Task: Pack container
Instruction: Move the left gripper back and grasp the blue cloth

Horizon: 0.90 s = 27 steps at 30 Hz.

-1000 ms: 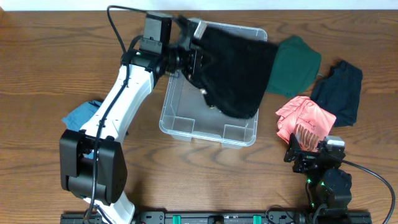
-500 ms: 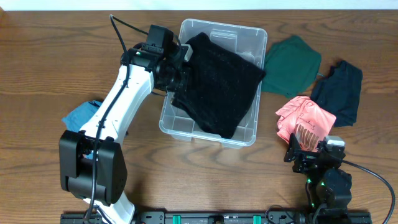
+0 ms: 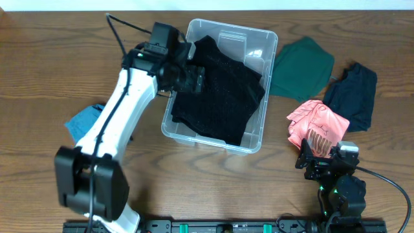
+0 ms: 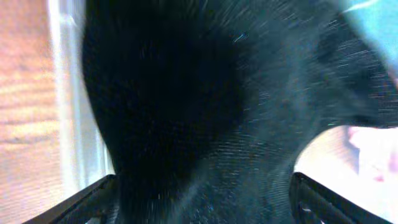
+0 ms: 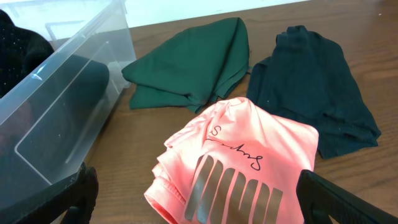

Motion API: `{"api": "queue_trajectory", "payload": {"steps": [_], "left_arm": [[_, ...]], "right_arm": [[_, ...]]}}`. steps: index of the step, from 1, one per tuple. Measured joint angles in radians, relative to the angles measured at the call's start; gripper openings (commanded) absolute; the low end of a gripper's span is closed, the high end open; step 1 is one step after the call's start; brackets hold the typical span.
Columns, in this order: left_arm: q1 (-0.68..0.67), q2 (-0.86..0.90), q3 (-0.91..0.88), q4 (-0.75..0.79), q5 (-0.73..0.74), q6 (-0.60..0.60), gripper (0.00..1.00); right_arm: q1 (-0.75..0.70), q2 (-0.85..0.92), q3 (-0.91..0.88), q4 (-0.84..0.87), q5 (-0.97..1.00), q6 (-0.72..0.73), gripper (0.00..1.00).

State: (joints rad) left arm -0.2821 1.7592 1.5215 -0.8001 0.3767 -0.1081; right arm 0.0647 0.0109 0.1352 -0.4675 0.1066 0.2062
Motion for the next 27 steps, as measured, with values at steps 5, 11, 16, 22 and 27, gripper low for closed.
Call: {"api": "queue_trajectory", "payload": {"steps": [5, 11, 16, 22, 27], "left_arm": [[0.01, -0.139, 0.032, 0.004, -0.034, 0.0, 0.87], [0.061, -0.297, 0.053, -0.029, -0.219, 0.0, 0.83], [0.151, -0.31, 0.056, -0.166, -0.46, -0.032, 0.92], [0.377, -0.224, 0.04, -0.34, -0.543, -0.158, 0.93], [0.568, -0.158, -0.016, -0.368, -0.484, -0.212, 0.93]], "right_arm": [[0.0, 0.0, 0.0, 0.0, 0.0, 0.0, 0.99], [0.0, 0.0, 0.0, 0.0, 0.0, 0.0, 0.99], [0.0, 0.0, 0.0, 0.0, 0.0, 0.0, 0.99], [0.0, 0.0, 0.0, 0.0, 0.0, 0.0, 0.99], [0.0, 0.0, 0.0, 0.0, 0.0, 0.0, 0.99]]}}
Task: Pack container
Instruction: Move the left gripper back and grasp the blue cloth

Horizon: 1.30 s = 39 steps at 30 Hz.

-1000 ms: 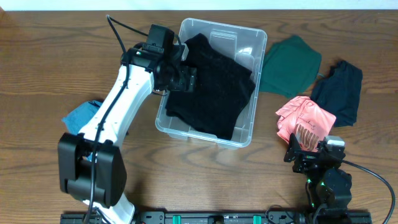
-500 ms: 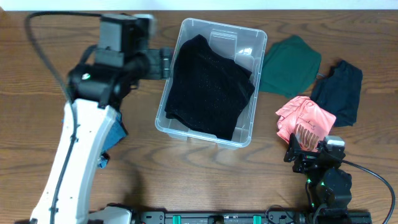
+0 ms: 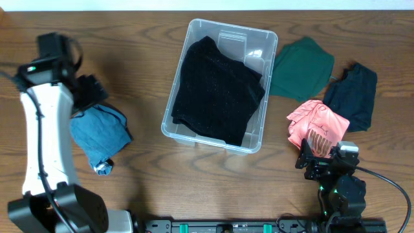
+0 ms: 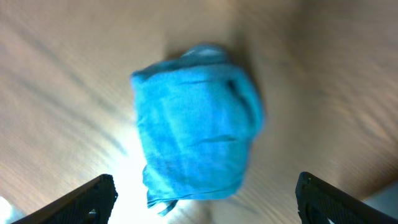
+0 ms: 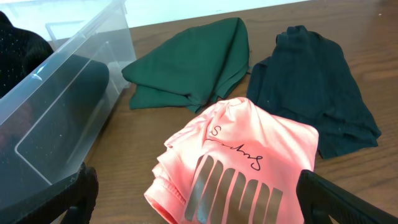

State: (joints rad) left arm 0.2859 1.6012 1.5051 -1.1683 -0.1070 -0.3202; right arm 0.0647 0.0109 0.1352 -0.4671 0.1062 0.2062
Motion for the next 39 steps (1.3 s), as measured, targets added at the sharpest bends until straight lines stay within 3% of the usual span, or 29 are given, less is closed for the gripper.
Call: {"api": "queue_trajectory", "payload": {"steps": [6, 13, 25, 28, 31, 32, 39], "left_arm": [[0.175, 0.002, -0.096, 0.037, 0.144, 0.015, 0.94], [0.297, 0.002, -0.351, 0.224, 0.328, 0.074, 0.94], [0.332, 0.002, -0.625, 0.62, 0.41, 0.112, 0.93], [0.332, 0.002, -0.674, 0.682, 0.44, 0.115, 0.67], [0.332, 0.002, -0.698, 0.725, 0.484, 0.115, 0.19], [0.332, 0.002, -0.699, 0.736, 0.504, 0.118, 0.08], [0.323, -0.004, -0.689, 0.758, 0.712, 0.122, 0.06]], "right_arm": [[0.0, 0.0, 0.0, 0.0, 0.0, 0.0, 0.99], [0.0, 0.0, 0.0, 0.0, 0.0, 0.0, 0.99], [0.0, 0.0, 0.0, 0.0, 0.0, 0.0, 0.99], [0.0, 0.0, 0.0, 0.0, 0.0, 0.0, 0.99], [0.0, 0.0, 0.0, 0.0, 0.0, 0.0, 0.99], [0.0, 0.0, 0.0, 0.0, 0.0, 0.0, 0.99], [0.0, 0.0, 0.0, 0.0, 0.0, 0.0, 0.99]]}}
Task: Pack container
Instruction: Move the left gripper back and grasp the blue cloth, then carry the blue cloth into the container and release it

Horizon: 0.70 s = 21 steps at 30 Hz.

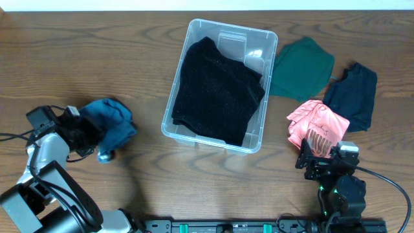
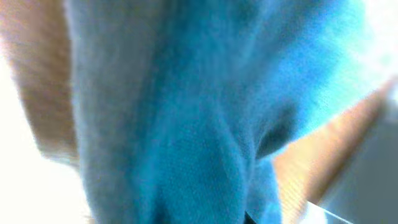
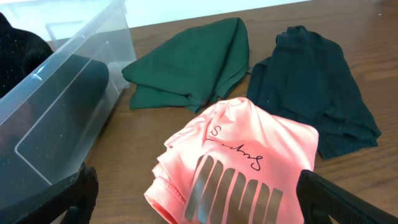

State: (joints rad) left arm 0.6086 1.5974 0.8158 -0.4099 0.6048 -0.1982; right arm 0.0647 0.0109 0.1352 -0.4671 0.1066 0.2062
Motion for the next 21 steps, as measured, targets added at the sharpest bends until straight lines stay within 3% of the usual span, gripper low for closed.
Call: {"api": "queue_trajectory", "payload": {"steps": [5, 10, 16, 21], "left_arm": [[-0.088, -0.095, 0.105, -0.043, 0.127, -0.011, 0.06], [-0.264, -0.251, 0.293, -0.04, 0.174, -0.031, 0.06], [-0.521, -0.362, 0.429, 0.006, 0.121, -0.037, 0.06], [-0.711, -0.318, 0.432, 0.015, 0.047, -0.038, 0.06]], "right_arm": [[0.0, 0.0, 0.0, 0.0, 0.0, 0.0, 0.99], [0.0, 0.0, 0.0, 0.0, 0.0, 0.0, 0.99], [0.0, 0.0, 0.0, 0.0, 0.0, 0.0, 0.99], [0.0, 0.0, 0.0, 0.0, 0.0, 0.0, 0.99]]}}
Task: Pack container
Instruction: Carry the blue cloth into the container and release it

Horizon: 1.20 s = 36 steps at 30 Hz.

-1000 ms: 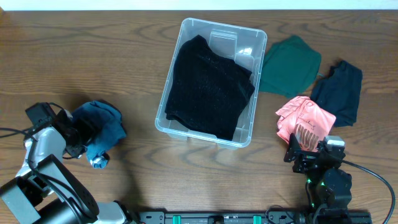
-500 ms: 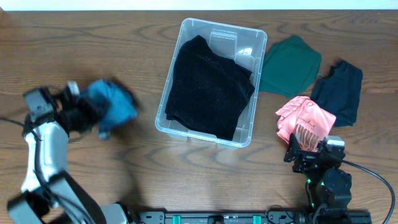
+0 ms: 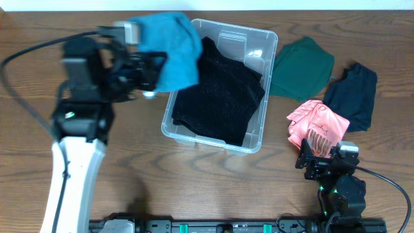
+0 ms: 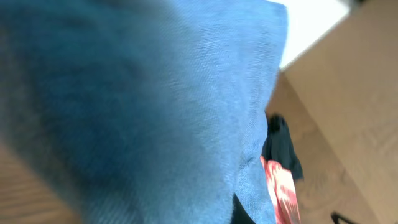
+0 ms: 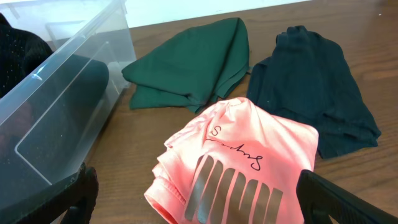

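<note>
The clear plastic container (image 3: 265, 123) stands mid-table with a black garment (image 3: 217, 90) inside. My left gripper (image 3: 147, 70) is raised beside the container's far left corner, shut on a blue cloth (image 3: 167, 46) that hangs over that rim. The blue cloth (image 4: 137, 112) fills the left wrist view and hides the fingers. A pink garment (image 5: 242, 165), a green garment (image 5: 189, 68) and a dark navy garment (image 5: 317, 93) lie on the table to the right of the container. My right gripper (image 3: 320, 163) rests open just in front of the pink garment, with nothing between its fingers.
Brown wooden table (image 3: 97, 194). The green garment (image 3: 301, 68) touches the container's right wall. The dark navy garment (image 3: 352, 94) lies near the right edge, and the pink garment (image 3: 317, 124) sits between it and my right gripper.
My left gripper was low at the table's left front on the blue cloth. Now it is raised at the container's far left corner with the cloth in it. The right arm is unmoved.
My left gripper was at the container's left side against the black garment. Then the garment lay in the container and the gripper hung over the blue cloth at the left. Then it was down on that cloth, which it now holds at the container's rim.
</note>
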Motion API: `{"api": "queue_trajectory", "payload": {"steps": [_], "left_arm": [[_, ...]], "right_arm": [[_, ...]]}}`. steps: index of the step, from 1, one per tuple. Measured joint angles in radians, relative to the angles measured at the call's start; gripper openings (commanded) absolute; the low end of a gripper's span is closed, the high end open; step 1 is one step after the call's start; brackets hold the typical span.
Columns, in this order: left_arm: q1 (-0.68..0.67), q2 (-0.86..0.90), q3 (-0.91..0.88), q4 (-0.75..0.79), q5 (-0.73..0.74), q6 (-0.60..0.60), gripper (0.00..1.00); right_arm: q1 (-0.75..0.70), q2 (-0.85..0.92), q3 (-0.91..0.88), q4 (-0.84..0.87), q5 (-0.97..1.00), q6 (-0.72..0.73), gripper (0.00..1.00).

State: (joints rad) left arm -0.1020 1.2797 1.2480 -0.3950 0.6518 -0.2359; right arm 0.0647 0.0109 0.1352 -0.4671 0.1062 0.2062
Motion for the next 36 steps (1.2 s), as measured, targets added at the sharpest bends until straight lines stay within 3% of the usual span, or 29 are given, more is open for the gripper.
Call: {"api": "queue_trajectory", "payload": {"steps": [7, 9, 10, 12, 14, 16, 21, 28, 33, 34, 35, 36], "left_arm": [[-0.186, 0.256, -0.003, 0.0, -0.041, -0.014, 0.07], [-0.217, 0.323, -0.005, -0.002, -0.039, -0.032, 0.29], [-0.232, 0.357, -0.008, -0.003, -0.031, -0.043, 0.35], [-0.256, 0.392, -0.014, -0.013, -0.023, -0.07, 0.41], [-0.274, 0.402, -0.017, -0.021, -0.018, -0.088, 0.42], [-0.283, 0.394, -0.017, -0.021, -0.009, -0.111, 0.37], [-0.292, 0.346, -0.017, -0.078, -0.002, -0.165, 0.06], [-0.373, 0.318, -0.017, -0.222, -0.014, -0.171, 0.06], [-0.457, 0.318, -0.017, -0.24, -0.032, -0.156, 0.06], [-0.473, 0.318, -0.017, -0.251, -0.034, -0.152, 0.11], [-0.493, 0.317, -0.017, -0.267, -0.043, -0.145, 0.27], [-0.509, 0.317, -0.017, -0.283, -0.054, -0.141, 0.69]], "right_arm": [[0.0, 0.0, 0.0, 0.0, 0.0, 0.0, 0.99], [0.0, 0.0, 0.0, 0.0, 0.0, 0.0, 0.99], [0.0, 0.0, 0.0, 0.0, 0.0, 0.0, 0.99], [0.0, 0.0, 0.0, 0.0, 0.0, 0.0, 0.99], [0.0, 0.0, 0.0, 0.0, 0.0, 0.0, 0.99], [0.0, 0.0, 0.0, 0.0, 0.0, 0.0, 0.99], [0.0, 0.0, 0.0, 0.0, 0.0, 0.0, 0.99], [0.0, 0.0, 0.0, 0.0, 0.0, 0.0, 0.99], [0.0, 0.0, 0.0, 0.0, 0.0, 0.0, 0.99], [0.0, 0.0, 0.0, 0.0, 0.0, 0.0, 0.99], [0.0, 0.0, 0.0, 0.0, 0.0, 0.0, 0.99], [0.0, 0.0, 0.0, 0.0, 0.0, 0.0, 0.99]]}}
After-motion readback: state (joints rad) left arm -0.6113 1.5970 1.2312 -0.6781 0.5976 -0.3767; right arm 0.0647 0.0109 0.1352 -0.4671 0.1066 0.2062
